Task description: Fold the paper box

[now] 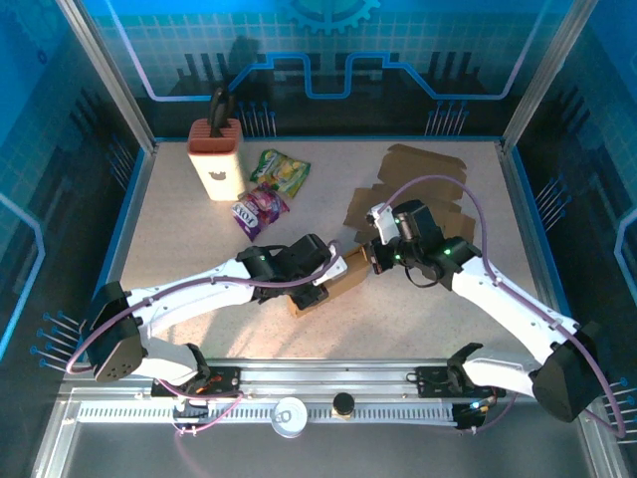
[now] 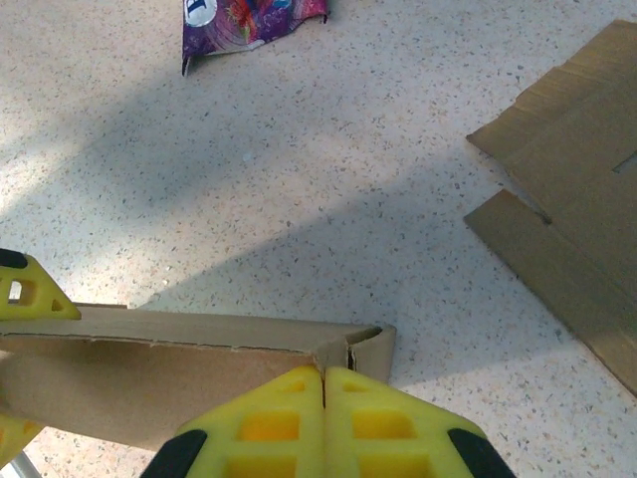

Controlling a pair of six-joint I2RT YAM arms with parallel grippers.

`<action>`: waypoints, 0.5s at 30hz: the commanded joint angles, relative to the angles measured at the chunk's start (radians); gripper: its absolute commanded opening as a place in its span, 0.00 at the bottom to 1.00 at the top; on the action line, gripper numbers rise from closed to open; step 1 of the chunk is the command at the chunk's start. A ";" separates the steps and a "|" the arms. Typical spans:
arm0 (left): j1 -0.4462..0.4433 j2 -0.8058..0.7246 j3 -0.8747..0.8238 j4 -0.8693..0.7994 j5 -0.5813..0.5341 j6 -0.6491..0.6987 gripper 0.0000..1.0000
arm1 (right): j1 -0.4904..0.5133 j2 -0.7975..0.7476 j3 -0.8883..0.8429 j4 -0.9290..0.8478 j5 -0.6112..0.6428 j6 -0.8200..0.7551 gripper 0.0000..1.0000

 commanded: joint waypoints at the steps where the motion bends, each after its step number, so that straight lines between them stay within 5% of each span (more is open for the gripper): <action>1: 0.023 0.016 -0.008 0.009 0.003 -0.011 0.42 | 0.015 -0.022 -0.019 -0.028 0.057 0.042 0.00; 15: 0.030 -0.008 -0.020 0.029 -0.054 -0.043 0.57 | 0.039 -0.062 -0.111 0.078 0.131 0.046 0.00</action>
